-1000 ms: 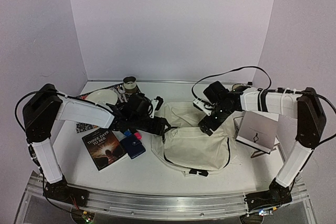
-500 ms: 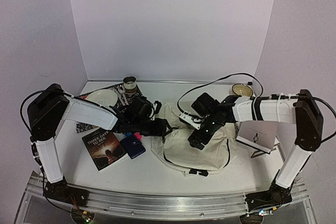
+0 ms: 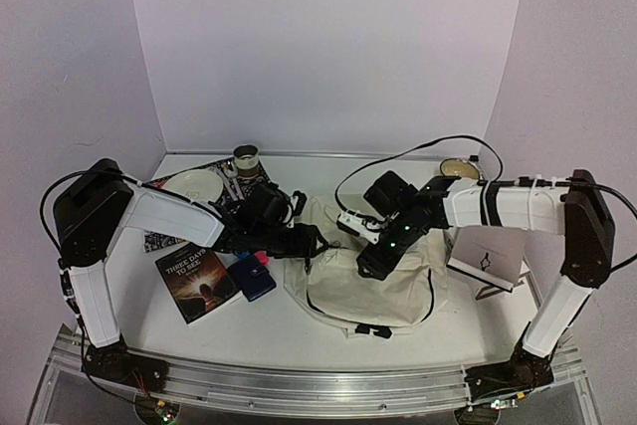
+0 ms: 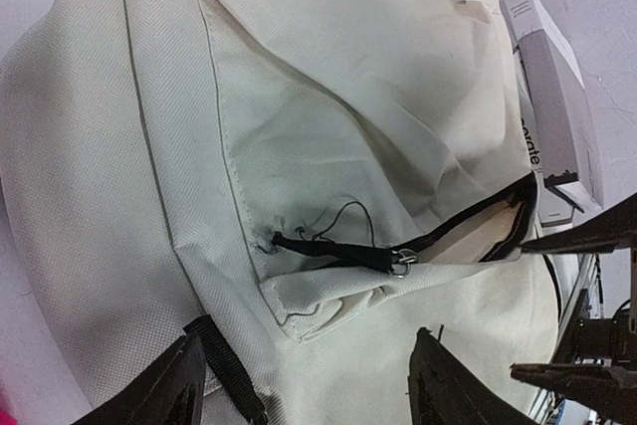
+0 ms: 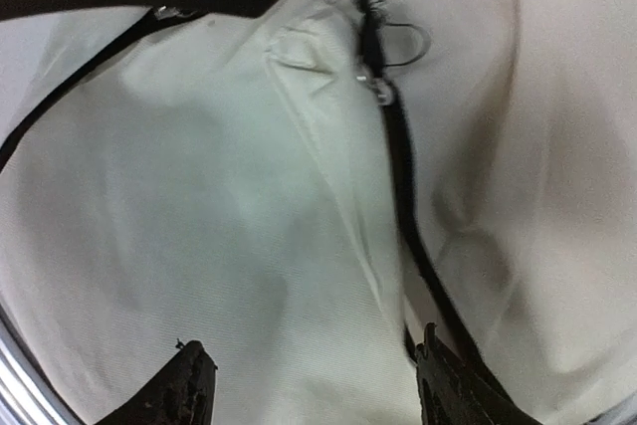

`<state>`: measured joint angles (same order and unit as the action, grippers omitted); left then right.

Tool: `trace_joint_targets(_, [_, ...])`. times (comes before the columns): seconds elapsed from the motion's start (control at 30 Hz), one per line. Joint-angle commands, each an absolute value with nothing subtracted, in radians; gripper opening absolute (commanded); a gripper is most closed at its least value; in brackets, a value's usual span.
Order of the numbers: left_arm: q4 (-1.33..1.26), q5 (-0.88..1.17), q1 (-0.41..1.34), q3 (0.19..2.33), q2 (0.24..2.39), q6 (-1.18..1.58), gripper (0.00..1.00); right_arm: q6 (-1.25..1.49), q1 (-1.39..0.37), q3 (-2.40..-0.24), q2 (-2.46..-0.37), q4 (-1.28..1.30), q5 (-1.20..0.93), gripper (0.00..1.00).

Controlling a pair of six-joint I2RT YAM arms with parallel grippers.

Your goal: Pack the student bag

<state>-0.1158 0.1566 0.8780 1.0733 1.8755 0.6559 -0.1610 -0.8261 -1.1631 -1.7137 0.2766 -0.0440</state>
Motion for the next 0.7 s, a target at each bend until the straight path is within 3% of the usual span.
trace_joint_targets(0.0, [-0.149, 0.151, 0.879, 1.08, 1.861, 0.63, 0.71, -0.222, -0.822, -1.236, -1.65, 0.335, 0.23, 0.71])
trace_joint_targets(0.37, [-0.147, 0.15, 0.879, 1.08, 1.846, 0.586, 0.71, -0.275, -0.744, -1.28, -1.78, 0.331, 0.347, 0.72])
trace_joint_targets(0.67, [-0.147, 0.171, 0.879, 1.09, 1.869, 0.584, 0.71, -0.318, -0.751, -1.241, -1.839, 0.328, 0.176, 0.89])
